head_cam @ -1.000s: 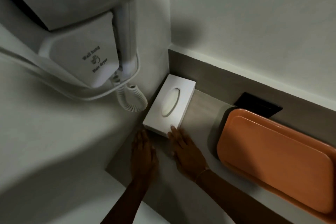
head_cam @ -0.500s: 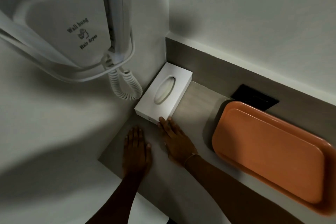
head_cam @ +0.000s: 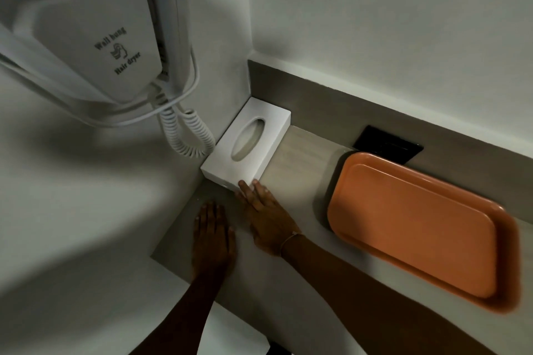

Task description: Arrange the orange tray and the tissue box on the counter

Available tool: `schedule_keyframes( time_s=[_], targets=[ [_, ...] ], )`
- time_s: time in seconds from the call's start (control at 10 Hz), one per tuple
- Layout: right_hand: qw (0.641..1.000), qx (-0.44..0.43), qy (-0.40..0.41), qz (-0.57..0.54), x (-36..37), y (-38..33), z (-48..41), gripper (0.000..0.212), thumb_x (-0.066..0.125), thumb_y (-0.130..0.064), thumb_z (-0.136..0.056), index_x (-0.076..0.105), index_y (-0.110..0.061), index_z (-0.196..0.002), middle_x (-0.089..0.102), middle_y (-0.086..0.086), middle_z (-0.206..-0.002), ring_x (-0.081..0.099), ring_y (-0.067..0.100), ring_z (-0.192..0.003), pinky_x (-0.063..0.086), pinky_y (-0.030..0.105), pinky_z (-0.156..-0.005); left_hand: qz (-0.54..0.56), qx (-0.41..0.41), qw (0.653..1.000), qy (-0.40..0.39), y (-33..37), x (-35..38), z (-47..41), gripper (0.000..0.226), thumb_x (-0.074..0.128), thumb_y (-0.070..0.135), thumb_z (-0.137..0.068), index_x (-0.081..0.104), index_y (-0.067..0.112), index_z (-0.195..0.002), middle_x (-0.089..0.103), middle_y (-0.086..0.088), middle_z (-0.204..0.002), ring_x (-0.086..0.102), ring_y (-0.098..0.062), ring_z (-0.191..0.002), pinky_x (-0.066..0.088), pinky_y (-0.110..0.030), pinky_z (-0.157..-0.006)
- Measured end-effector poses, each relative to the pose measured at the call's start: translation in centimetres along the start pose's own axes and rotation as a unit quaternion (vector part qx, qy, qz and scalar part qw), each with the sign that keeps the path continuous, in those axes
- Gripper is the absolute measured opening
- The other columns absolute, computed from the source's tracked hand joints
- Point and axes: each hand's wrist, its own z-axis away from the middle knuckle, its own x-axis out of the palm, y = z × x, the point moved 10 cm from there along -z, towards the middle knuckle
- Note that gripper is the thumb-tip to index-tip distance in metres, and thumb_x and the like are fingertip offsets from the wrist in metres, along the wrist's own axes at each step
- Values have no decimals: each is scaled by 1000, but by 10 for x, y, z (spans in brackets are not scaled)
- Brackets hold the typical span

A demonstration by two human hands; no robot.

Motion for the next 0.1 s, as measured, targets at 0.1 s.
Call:
schedule_keyframes(
  time_s=[0.1],
  targets=[
    [993, 27, 95, -66, -40, -4, 34, 62, 52, -19, -96, 27, -10, -152, 19, 12, -163, 11, 27, -151, 13, 50, -124, 42, 79, 996, -27, 32, 1, 8, 66, 24, 44, -92, 30, 5, -145, 29, -19, -155, 22, -32, -146, 15, -44, -120]
  ],
)
